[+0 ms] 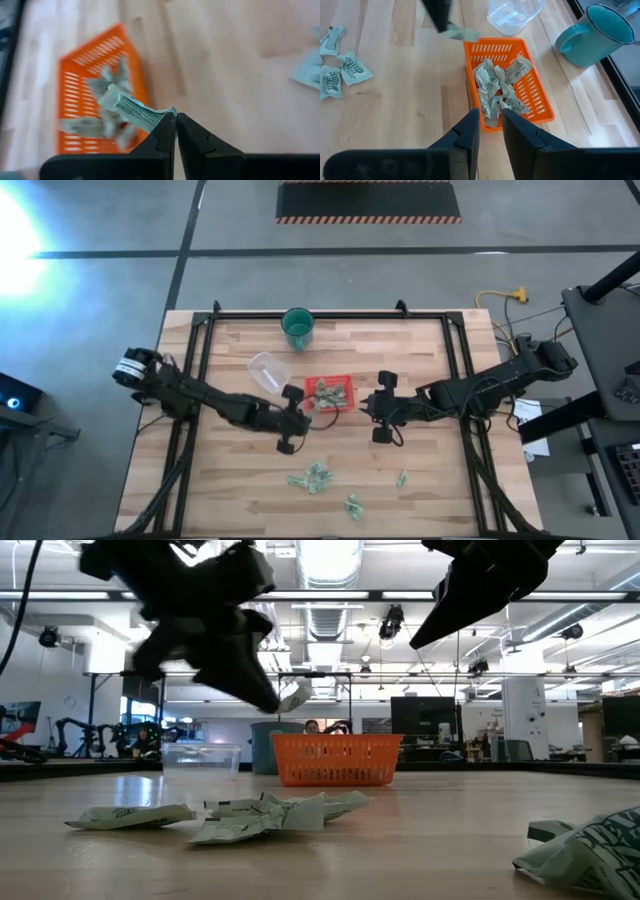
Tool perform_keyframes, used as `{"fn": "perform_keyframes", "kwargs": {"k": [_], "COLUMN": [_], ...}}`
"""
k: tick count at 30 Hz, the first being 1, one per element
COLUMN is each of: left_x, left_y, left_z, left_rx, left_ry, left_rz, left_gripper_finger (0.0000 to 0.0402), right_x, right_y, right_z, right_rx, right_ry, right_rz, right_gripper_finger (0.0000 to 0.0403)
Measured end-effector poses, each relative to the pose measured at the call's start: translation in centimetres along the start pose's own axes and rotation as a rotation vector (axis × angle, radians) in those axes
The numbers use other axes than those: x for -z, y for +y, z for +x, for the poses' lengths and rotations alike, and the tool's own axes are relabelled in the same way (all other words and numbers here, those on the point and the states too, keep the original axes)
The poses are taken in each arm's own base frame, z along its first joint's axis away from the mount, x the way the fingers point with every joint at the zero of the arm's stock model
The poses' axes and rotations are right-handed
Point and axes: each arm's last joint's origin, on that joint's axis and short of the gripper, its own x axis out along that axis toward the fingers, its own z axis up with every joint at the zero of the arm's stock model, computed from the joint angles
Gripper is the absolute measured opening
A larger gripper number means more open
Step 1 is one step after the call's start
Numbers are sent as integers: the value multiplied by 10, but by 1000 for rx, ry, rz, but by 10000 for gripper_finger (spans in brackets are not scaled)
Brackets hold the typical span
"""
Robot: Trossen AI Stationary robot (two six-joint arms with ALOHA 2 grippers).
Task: Pick and place items into bin
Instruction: Put the stevia packet into the orange bin
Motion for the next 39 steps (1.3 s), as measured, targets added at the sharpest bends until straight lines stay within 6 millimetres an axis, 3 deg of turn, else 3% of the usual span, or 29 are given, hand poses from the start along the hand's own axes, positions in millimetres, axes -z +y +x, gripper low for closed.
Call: {"fn": "perform_keyframes", "kwargs": {"k": [7, 14, 22, 33, 39], "left_x": [-3, 1, 1, 3, 6], "left_y": [34, 58, 58, 60, 51], "left_z": [10, 16, 19, 22, 16], "left_rx": [-83, -47, -49, -137, -106], "left_ry": [-47, -86, -98, -71, -18], "left_rz": [-23, -83, -58, -67, -39], "left_gripper_finger": [0, 0, 4, 103, 122], "right_x": [0, 1, 2, 4, 17], "right_y": [0, 0, 0, 1, 8], "right_z": [0, 1, 1, 1, 3], "right_rx": [-4, -7, -7, -23, -200], "right_ry": [1, 6, 8, 16, 107], "right_rz": [0, 1, 0, 28, 69], "right_gripper_finger": [70, 80, 76, 70, 77]}}
